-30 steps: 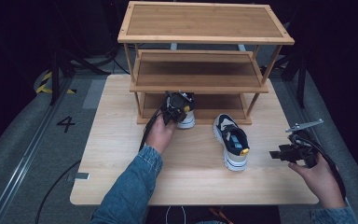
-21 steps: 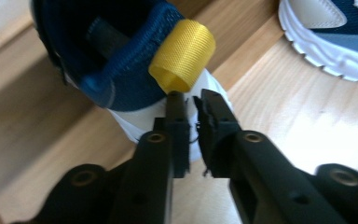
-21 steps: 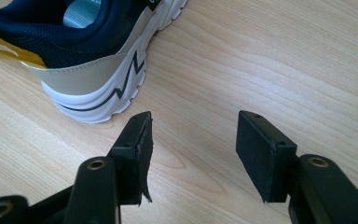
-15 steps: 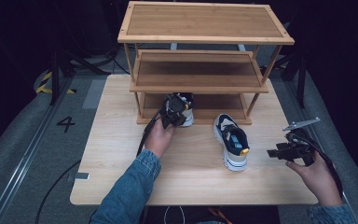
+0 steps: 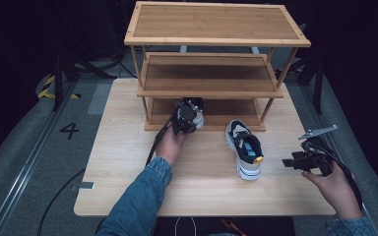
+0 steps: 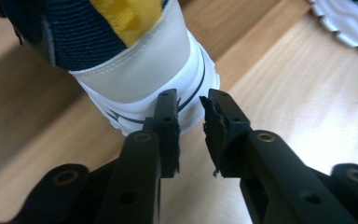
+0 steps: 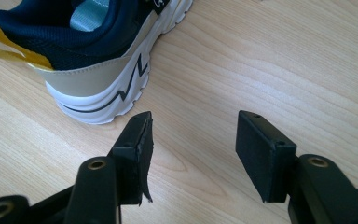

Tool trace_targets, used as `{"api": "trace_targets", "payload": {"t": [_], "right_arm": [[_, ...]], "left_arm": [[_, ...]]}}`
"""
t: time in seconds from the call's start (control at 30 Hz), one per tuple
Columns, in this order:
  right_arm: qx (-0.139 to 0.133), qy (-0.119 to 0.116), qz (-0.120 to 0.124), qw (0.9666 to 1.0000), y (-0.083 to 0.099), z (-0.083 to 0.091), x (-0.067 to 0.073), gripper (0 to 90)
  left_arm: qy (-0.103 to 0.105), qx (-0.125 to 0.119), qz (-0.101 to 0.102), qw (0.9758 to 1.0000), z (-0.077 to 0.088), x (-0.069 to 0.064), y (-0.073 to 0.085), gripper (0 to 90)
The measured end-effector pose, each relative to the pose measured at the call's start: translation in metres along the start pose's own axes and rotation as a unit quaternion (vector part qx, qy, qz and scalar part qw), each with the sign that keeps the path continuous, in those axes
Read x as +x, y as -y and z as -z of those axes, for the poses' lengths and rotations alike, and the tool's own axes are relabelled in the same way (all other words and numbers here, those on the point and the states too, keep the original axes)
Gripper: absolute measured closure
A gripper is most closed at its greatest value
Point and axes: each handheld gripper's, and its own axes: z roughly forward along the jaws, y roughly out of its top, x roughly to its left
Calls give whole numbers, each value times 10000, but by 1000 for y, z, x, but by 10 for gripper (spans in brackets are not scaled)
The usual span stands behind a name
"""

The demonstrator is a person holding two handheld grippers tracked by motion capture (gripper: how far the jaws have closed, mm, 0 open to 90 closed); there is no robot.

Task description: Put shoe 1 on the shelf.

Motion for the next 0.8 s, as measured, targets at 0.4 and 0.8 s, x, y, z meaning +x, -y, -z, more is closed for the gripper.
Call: {"api": "trace_targets", "payload": {"t": [0.4,0.8], "right_arm": [[-14,15,-39,10000,3,1,-1,475],[-63,-40,78,9999,-6,0,2,474]], "left_arm": [[149,-164,24,9998,-2,4,-2,646],[406,157,50,9990,35,-12,-5,561]]}}
